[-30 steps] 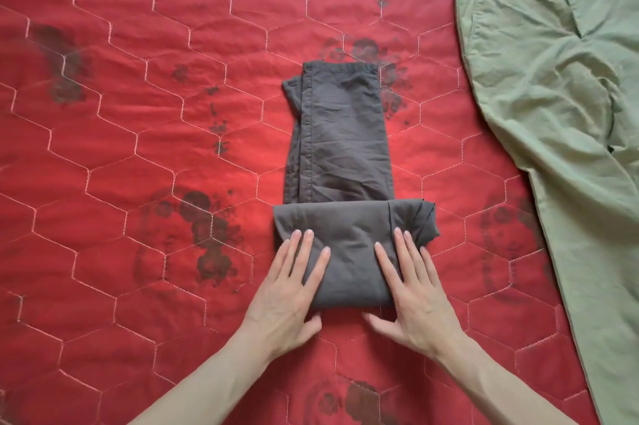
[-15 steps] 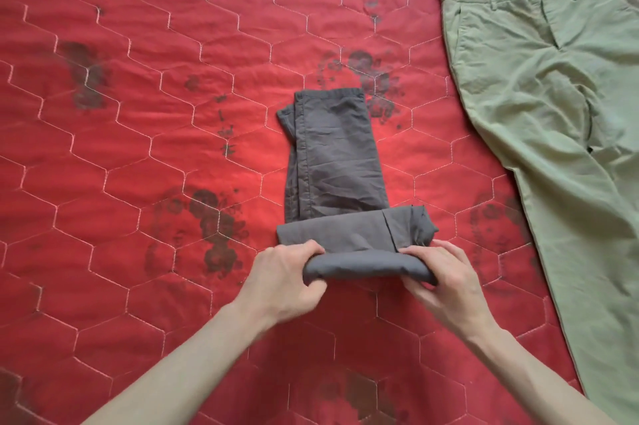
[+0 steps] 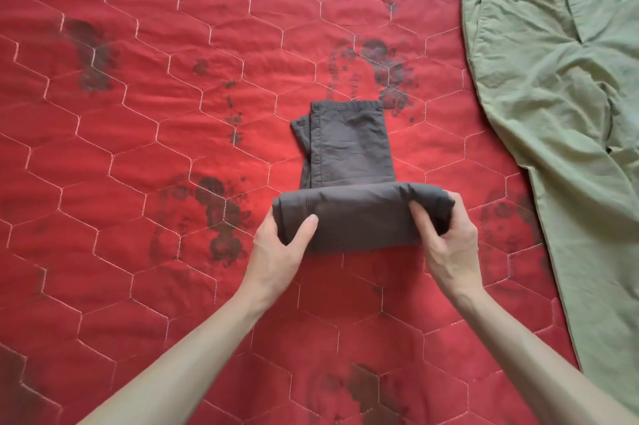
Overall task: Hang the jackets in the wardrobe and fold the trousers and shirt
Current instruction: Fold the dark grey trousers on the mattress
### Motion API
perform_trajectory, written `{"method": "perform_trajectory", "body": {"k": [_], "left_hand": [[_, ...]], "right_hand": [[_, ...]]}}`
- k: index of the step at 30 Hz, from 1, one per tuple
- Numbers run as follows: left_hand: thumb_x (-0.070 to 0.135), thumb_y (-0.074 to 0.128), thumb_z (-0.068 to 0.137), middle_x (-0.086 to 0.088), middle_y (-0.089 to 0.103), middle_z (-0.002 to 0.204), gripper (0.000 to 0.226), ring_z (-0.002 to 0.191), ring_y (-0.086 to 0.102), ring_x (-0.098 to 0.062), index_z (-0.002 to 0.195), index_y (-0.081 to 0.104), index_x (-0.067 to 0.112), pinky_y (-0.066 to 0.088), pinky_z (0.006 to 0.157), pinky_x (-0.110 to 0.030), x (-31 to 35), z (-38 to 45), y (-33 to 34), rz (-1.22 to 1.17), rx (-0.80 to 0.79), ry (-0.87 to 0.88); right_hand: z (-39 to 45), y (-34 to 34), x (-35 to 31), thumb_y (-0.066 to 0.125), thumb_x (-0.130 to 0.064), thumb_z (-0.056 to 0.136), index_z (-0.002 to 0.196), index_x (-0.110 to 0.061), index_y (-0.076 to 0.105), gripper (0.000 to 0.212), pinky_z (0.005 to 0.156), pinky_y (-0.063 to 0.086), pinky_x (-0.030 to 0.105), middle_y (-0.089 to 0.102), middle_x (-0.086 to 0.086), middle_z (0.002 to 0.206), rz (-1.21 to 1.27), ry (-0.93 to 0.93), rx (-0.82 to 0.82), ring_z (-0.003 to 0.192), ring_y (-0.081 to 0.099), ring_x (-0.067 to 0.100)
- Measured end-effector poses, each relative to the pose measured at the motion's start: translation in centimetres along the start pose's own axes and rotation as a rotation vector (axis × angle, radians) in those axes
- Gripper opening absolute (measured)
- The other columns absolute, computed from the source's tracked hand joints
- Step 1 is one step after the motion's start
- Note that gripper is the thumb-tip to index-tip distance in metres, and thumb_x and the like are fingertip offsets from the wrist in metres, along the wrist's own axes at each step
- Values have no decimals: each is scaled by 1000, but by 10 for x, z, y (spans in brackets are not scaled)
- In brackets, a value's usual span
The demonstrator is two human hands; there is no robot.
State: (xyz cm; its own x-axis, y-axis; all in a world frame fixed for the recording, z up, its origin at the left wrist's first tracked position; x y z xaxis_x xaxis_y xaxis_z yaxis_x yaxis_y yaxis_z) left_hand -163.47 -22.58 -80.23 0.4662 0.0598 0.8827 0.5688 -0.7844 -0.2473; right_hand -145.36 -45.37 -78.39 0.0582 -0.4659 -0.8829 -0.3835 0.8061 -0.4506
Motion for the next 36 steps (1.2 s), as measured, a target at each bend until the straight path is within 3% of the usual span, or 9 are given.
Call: {"method": "perform_trajectory", "body": {"k": [3, 6, 9, 13, 20, 25, 32, 34, 36], "left_hand": [[56, 68, 85, 27, 69, 122, 57, 117, 62, 8, 136, 55, 34, 44, 95, -8, -8, 11, 4, 82, -79, -36], [56, 69, 86, 25, 68, 126, 63, 121, 61, 6, 142, 48, 38, 46, 103, -23, -18, 23, 4, 172, -141, -67], [54, 69, 88, 24, 69, 123, 54, 118, 64, 2, 135, 49, 39, 49, 103, -32, -21, 37, 3, 203, -126, -56], [51, 66, 91, 20, 72, 105, 33, 100, 69, -5, 112, 51, 31, 55, 94, -46, -20, 59, 2, 191, -31, -17], [52, 59, 95, -3, 70, 94, 40, 89, 67, -30, 125, 49, 29, 54, 87, -50, -12, 87, 3, 226, 93, 56], [50, 74, 87, 19, 73, 102, 40, 96, 71, -2, 112, 50, 30, 57, 89, -38, -8, 102, 7, 242, 69, -10], [28, 82, 87, 9, 75, 109, 30, 102, 71, -2, 112, 68, 20, 56, 95, -33, -9, 109, 15, 142, 23, -139], [37, 74, 94, 10, 75, 106, 22, 95, 70, -1, 103, 71, 17, 55, 93, -34, -7, 110, 15, 98, 24, -188], [61, 53, 98, 6, 69, 99, 48, 88, 63, -11, 91, 66, 15, 50, 90, -39, -8, 112, 12, 69, -13, -273]], "right_hand": [[18, 6, 2, 66, -48, 96, 107, -27, 59, 25, 80, 52, 24, 73, -15, 93, -41, 13, 5, 89, 70, 5], [33, 12, 7, 57, -57, 96, 105, -28, 52, 30, 74, 48, 33, 69, -16, 86, -145, -6, 28, 81, 67, 12], [55, 20, 9, 56, -51, 101, 105, -31, 48, 22, 66, 35, 29, 62, -18, 76, -226, -48, 41, 72, 58, 15], [87, 36, 7, 59, -33, 106, 109, -22, 50, 14, 66, 36, 31, 64, -6, 81, -230, -110, 24, 75, 60, 21], [118, 53, 7, 56, -33, 108, 108, -10, 52, 24, 71, 46, 44, 69, 9, 86, -218, -97, 45, 81, 63, 37], [131, 59, 9, 57, -41, 106, 103, -11, 49, 31, 77, 48, 48, 68, 10, 85, -154, 15, 44, 81, 63, 35], [130, 75, 17, 65, -41, 101, 110, -8, 44, 40, 83, 44, 45, 60, 16, 103, -307, 110, -60, 100, 59, 39], [126, 74, 18, 66, -40, 100, 118, -4, 48, 44, 87, 44, 45, 57, 16, 110, -362, 123, -49, 106, 57, 39], [122, 74, 19, 68, -39, 99, 129, -2, 50, 51, 94, 43, 48, 55, 18, 117, -427, 134, -47, 113, 54, 40]]}}
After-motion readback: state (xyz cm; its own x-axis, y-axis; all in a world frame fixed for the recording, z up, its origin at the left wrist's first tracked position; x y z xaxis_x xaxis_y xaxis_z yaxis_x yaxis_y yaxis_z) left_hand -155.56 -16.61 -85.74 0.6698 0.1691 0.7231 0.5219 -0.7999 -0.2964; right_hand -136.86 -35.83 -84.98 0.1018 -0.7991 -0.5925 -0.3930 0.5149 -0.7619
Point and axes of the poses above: each hand's wrist, its own z-axis towards the middle knuckle, its own y-axis out of the palm, x = y × z, the point moved 7 cm from there along z, towards the middle knuckle
